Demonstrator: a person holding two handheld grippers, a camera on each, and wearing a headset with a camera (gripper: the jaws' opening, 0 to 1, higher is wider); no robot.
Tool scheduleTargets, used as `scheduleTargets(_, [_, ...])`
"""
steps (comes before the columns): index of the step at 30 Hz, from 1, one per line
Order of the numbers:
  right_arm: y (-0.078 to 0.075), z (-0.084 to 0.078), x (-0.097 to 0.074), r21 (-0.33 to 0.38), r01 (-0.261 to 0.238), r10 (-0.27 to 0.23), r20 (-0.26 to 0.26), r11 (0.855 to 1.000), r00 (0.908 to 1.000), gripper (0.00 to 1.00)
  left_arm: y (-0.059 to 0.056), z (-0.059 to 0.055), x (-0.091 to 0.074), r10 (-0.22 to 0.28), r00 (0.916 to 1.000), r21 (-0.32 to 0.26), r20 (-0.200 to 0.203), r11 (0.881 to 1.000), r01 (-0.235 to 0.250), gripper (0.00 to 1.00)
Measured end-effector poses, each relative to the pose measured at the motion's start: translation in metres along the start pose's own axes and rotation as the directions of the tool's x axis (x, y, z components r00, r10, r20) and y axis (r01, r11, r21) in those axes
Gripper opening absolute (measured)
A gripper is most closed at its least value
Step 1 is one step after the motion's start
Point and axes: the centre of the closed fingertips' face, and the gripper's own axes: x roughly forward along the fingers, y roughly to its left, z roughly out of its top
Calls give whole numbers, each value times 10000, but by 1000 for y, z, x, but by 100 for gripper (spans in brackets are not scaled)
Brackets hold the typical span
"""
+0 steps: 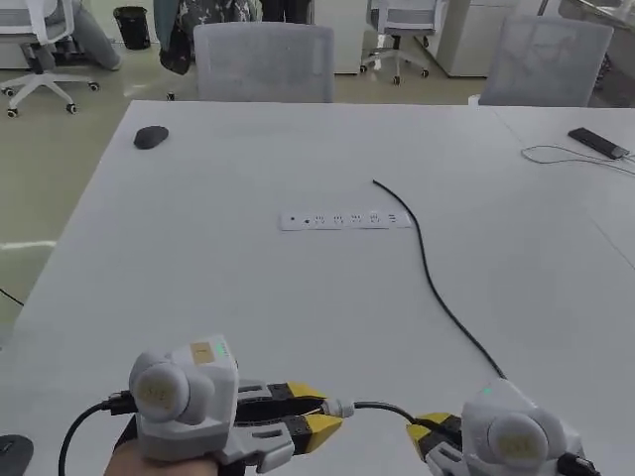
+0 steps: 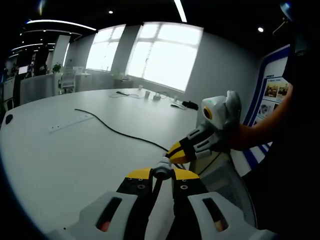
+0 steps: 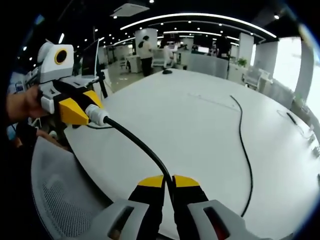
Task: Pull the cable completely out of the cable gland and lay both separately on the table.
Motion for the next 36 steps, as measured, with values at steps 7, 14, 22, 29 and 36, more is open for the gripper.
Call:
scheduleTargets(7, [-4, 8, -1, -1520, 329, -331, 13, 9878, 9995, 3, 3, 0, 0, 20, 10000, -131, 44, 9999, -19, 15])
scheduleTargets(14, [14, 26, -8, -3017, -48, 144, 297, 9534, 9995, 16, 3, -2, 0, -17, 10000, -106, -13, 9999, 17, 15])
scheduleTargets(22, [47, 46, -9, -4989, -667, 998, 400, 8641, 9942, 16, -1, -2, 2, -130, 9999, -101, -7, 9999, 130, 15])
scheduleTargets(29, [56, 48, -2, -5345, -947, 1242, 194, 8398, 9921, 10, -3, -2, 4, -233, 9997, -125, 6, 9997, 233, 15])
scheduleTargets(36, [59, 48, 0, -5466, -1089, 1354, 83, 8303, 9908, 2, -2, -3, 5, -273, 9996, -89, -53, 9996, 272, 15])
